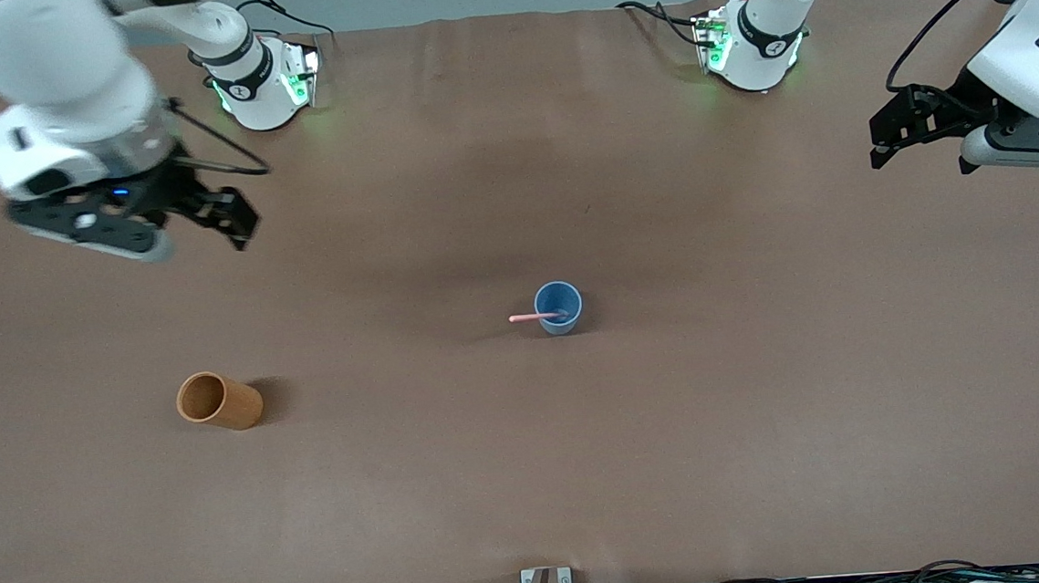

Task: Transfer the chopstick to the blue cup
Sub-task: 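Raise the open right gripper away from the blue cup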

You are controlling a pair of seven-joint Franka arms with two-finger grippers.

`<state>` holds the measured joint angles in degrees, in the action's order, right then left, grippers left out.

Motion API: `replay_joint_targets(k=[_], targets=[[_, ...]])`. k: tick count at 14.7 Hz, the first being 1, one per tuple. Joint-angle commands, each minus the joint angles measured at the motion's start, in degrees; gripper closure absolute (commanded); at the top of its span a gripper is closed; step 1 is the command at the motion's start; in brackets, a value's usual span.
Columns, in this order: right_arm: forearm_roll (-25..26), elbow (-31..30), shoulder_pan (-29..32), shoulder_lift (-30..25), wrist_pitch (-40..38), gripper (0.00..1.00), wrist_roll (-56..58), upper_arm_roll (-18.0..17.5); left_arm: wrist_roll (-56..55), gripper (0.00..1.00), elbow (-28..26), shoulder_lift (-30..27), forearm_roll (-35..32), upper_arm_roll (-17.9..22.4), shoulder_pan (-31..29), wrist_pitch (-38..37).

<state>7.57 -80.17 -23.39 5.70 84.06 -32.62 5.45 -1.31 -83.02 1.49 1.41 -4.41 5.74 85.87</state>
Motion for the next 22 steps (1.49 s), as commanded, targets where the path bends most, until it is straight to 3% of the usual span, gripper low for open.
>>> replay_joint_targets(k=[1, 3, 9, 12, 16, 22], targets=[[-3.51, -5.78, 7.28, -5.16, 0.14, 0.0, 8.6, -0.97, 0.17, 0.0, 0.58, 0.09, 0.61, 0.1, -0.2, -0.09], [-6.95, -8.07, 13.25, -7.09, 0.49, 0.0, 13.52, -0.97, 0.17, 0.0, 0.75, 0.18, 0.61, 0.1, -0.2, -0.09], [-6.96, -15.81, 23.29, -13.69, 3.22, 0.0, 27.86, -0.79, 0.7, 0.0, 1.37, 0.18, 0.53, 0.1, -0.29, -0.17], [-5.99, -12.67, 23.56, -12.65, 3.4, 0.0, 27.96, -0.79, 0.79, 0.0, 1.37, 0.18, 0.53, 0.1, -0.2, -0.17], [-5.99, -4.41, 24.26, -6.24, 3.39, 0.0, 32.69, -0.79, 0.52, 0.0, 1.37, 0.18, 0.53, 0.1, -0.2, -0.17], [-6.87, -4.47, 24.53, -5.61, 2.69, 0.0, 38.42, -0.97, 0.87, 0.0, 1.37, 0.18, 0.53, 0.19, -0.2, -0.17]])
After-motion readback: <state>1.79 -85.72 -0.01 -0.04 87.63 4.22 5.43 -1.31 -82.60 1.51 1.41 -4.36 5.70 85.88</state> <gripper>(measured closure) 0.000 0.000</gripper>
